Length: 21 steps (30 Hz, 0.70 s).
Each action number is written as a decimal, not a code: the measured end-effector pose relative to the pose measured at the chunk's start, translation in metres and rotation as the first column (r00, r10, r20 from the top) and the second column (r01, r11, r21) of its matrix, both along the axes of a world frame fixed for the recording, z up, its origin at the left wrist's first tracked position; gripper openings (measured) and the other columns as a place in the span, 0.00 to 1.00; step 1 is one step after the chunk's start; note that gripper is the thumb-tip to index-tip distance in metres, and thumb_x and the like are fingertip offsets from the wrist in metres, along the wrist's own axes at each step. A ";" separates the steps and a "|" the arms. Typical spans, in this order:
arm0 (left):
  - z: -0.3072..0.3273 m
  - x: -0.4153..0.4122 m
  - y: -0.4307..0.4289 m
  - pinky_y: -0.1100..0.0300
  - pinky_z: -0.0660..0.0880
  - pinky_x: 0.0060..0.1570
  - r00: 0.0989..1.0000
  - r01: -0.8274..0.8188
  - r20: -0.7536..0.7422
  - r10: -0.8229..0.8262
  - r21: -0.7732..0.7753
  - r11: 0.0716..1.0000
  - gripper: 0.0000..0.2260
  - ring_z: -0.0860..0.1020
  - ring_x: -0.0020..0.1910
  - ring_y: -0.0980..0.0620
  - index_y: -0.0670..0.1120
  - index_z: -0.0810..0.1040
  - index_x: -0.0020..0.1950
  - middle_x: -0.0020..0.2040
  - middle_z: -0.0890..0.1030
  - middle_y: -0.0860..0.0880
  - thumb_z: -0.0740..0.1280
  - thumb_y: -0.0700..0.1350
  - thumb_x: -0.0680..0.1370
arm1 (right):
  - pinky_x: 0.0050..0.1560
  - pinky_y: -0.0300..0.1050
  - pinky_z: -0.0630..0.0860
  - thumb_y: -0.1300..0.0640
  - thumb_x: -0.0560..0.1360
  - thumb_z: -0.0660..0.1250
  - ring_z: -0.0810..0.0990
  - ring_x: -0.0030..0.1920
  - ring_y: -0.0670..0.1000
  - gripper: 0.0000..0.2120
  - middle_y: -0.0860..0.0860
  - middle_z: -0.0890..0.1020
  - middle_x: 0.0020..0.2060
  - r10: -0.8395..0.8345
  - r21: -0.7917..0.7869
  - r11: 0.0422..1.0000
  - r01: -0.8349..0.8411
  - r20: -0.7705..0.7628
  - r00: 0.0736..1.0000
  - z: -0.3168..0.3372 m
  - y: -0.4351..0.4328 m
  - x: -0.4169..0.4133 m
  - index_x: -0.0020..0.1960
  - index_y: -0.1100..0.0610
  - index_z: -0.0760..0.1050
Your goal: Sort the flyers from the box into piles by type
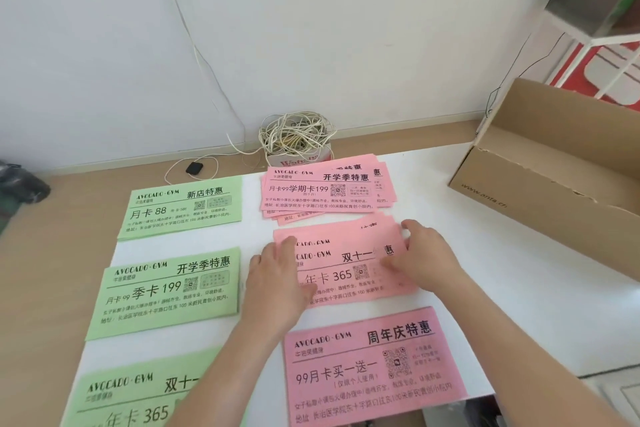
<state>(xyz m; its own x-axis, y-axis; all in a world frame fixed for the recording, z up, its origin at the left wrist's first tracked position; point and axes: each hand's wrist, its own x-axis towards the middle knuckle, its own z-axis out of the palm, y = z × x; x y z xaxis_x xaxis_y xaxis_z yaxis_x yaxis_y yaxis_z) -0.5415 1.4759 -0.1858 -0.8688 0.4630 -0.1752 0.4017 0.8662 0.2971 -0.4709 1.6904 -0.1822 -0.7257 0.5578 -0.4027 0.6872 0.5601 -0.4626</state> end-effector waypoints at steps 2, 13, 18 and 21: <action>0.002 0.000 0.002 0.55 0.67 0.59 0.995 -0.070 0.070 0.065 0.074 0.995 0.39 0.71 0.60 0.45 0.51 0.56 0.74 0.63 0.69 0.46 0.73 0.51 0.70 | 0.45 0.47 0.75 0.53 0.66 0.74 0.78 0.51 0.54 0.32 0.52 0.79 0.53 0.021 -0.021 1.000 -0.021 0.017 1.000 0.000 0.006 0.000 0.66 0.55 0.66; 0.006 -0.012 0.017 0.55 0.65 0.60 0.988 -0.080 0.131 0.078 0.011 0.997 0.45 0.69 0.61 0.42 0.51 0.48 0.76 0.60 0.68 0.43 0.74 0.44 0.68 | 0.52 0.47 0.71 0.54 0.66 0.73 0.72 0.56 0.60 0.39 0.58 0.68 0.56 0.175 0.104 0.978 -0.183 0.082 0.981 0.010 0.002 -0.005 0.71 0.54 0.57; 0.001 -0.014 0.022 0.52 0.70 0.58 0.977 -0.083 0.196 0.084 -0.013 0.996 0.36 0.70 0.60 0.44 0.50 0.56 0.73 0.60 0.70 0.44 0.68 0.40 0.69 | 0.47 0.45 0.71 0.48 0.64 0.76 0.73 0.56 0.56 0.40 0.54 0.69 0.57 0.209 0.010 0.977 -0.213 0.151 0.966 0.013 0.014 -0.010 0.70 0.50 0.59; 0.003 -0.017 0.025 0.54 0.74 0.51 0.982 -0.035 0.185 0.034 0.001 0.999 0.23 0.75 0.52 0.47 0.48 0.70 0.63 0.52 0.75 0.47 0.65 0.38 0.68 | 0.49 0.45 0.67 0.46 0.64 0.77 0.66 0.61 0.55 0.38 0.53 0.67 0.58 0.255 0.056 0.962 -0.267 0.168 0.952 0.013 0.017 -0.012 0.67 0.47 0.61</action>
